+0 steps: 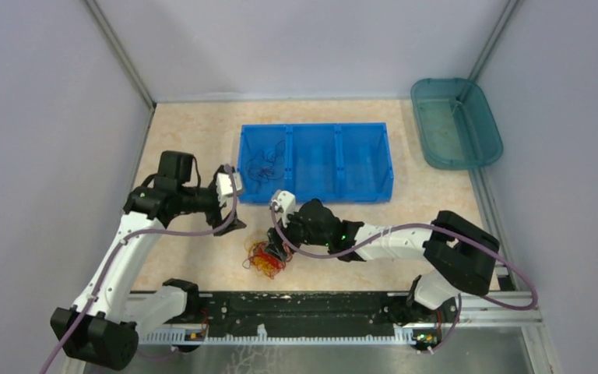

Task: Untangle the cables

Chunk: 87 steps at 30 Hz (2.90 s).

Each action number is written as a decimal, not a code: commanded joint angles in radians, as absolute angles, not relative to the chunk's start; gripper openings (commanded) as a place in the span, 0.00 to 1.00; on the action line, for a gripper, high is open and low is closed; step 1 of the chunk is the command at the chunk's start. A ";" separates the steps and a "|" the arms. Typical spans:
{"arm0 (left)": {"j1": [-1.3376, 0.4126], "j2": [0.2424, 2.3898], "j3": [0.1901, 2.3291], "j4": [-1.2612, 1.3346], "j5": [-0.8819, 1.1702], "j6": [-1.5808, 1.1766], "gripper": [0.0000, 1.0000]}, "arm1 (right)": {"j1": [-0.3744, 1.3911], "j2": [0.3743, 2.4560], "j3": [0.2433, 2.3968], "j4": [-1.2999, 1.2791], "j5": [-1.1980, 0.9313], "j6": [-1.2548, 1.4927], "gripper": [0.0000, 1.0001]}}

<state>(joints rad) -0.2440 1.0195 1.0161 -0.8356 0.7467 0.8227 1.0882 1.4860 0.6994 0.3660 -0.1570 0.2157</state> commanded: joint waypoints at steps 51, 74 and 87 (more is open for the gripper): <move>-0.468 0.811 0.845 -0.790 0.600 1.120 0.00 | 1.043 1.309 0.483 0.807 -0.003 0.395 0.67; -0.469 0.888 1.222 -0.583 0.954 0.622 0.00 | 1.047 1.433 0.711 1.007 -0.268 0.338 0.71; -0.470 0.891 1.332 -0.318 0.965 0.356 0.00 | 1.053 1.566 0.623 1.216 -0.232 0.489 0.47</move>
<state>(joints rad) -0.4652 0.8894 1.2690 -0.4606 0.9390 0.4652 1.0515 1.5330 0.6502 1.0657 -0.2329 0.4225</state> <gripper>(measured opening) 0.006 0.486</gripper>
